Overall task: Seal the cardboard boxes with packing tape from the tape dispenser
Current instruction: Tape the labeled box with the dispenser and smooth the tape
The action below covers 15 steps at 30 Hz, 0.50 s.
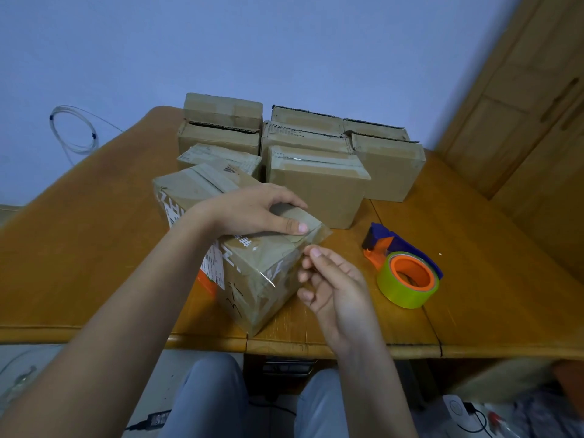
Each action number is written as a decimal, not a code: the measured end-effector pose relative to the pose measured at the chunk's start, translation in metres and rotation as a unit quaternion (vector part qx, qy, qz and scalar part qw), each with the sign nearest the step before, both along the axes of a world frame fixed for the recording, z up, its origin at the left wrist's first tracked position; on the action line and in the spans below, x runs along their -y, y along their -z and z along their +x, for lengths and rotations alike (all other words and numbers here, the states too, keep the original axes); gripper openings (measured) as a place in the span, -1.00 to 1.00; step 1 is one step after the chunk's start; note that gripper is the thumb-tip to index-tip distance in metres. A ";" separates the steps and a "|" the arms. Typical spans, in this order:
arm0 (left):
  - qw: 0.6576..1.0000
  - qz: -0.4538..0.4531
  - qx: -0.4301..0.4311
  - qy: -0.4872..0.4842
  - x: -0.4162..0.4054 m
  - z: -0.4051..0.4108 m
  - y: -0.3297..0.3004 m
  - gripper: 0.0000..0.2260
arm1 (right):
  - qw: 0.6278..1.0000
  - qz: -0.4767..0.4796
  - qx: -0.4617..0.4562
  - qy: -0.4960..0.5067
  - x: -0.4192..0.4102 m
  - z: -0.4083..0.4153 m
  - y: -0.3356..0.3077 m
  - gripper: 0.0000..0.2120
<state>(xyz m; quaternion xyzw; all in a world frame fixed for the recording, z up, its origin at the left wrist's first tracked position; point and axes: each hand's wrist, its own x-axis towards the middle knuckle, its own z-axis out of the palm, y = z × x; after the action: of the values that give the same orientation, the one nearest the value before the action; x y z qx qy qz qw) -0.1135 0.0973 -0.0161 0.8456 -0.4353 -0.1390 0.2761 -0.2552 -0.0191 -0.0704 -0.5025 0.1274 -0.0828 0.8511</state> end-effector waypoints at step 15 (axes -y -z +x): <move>1.000 0.005 -0.003 0.007 0.000 0.001 0.001 -0.35 | 0.991 -0.094 0.008 -0.094 0.022 0.011 -0.002 -0.87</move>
<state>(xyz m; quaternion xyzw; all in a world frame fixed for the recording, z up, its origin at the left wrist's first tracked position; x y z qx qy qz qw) -0.1120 0.0975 -0.0170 0.8437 -0.4394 -0.1455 0.2720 -0.2443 -0.0414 -0.0680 -0.5892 0.0647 -0.0179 0.8052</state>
